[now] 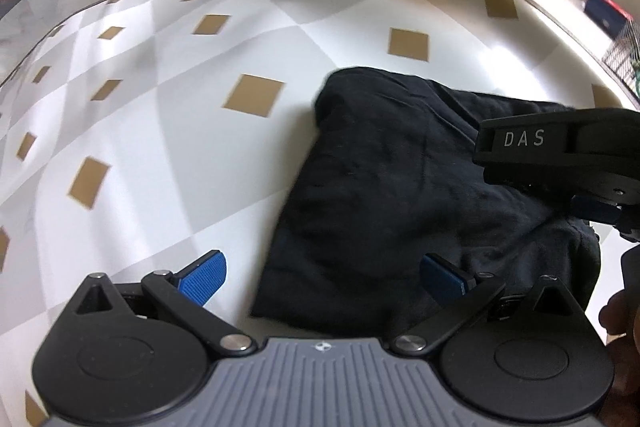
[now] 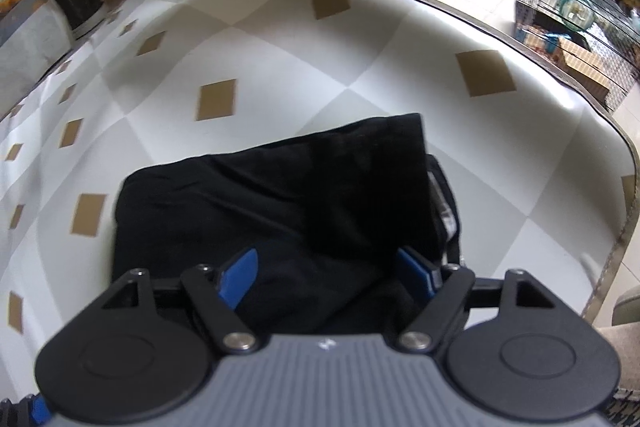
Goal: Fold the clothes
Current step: 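Lower the folded shirt bundle onto the bedspread with both tools, then open both tools and pull them back from the placed shirt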
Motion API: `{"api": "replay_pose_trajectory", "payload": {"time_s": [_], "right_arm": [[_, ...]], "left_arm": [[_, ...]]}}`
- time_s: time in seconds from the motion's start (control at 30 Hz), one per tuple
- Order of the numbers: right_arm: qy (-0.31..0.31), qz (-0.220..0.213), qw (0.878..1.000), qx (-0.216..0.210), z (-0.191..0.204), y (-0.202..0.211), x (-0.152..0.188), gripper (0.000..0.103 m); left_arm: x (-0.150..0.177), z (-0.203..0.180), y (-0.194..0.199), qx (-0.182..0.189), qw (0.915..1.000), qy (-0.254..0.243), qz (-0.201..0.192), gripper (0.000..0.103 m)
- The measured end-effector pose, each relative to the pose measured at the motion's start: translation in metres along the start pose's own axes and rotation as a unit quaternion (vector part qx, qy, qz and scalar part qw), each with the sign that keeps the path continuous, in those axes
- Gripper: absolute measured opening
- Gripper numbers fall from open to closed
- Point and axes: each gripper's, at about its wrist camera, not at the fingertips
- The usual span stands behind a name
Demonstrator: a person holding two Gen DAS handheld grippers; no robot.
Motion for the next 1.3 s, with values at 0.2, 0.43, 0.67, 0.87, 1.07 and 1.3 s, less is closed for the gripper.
{"api": "replay_pose_trajectory", "payload": {"time_s": [0.2, 0.43, 0.67, 0.87, 1.07, 1.3], "right_arm": [[0.024, 0.012, 0.999, -0.018, 0.017, 0.012, 0.007, 0.078], [0.039, 0.013, 0.998, -0.041, 0.032, 0.028, 0.017, 0.079], [0.097, 0.004, 0.991, -0.088, 0.068, 0.055, 0.036, 0.08], [0.099, 0.013, 0.986, -0.13, 0.088, 0.073, 0.057, 0.08], [0.102, 0.027, 0.982, -0.154, 0.103, 0.084, 0.082, 0.081], [0.165, 0.03, 0.971, -0.169, 0.129, 0.094, 0.128, 0.081]], "left_arm": [[0.014, 0.029, 0.02, -0.01, 0.9996, 0.027, -0.007, 0.103], [0.034, 0.062, 0.038, -0.015, 0.998, 0.06, -0.011, 0.103], [0.062, 0.101, 0.058, -0.026, 0.9948, 0.098, -0.012, 0.103], [0.089, 0.133, 0.071, -0.042, 0.9926, 0.114, -0.004, 0.103], [0.122, 0.161, 0.081, -0.058, 0.9903, 0.126, 0.006, 0.103], [0.157, 0.189, 0.097, -0.07, 0.9868, 0.146, 0.004, 0.103]]}}
Point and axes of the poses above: each gripper's, at about its wrist camera, not at the fingertips, and y roughly against the way its jaws point, z to its left, x to its underside, and after that the axes turned 4 degrees about -x, right-handed
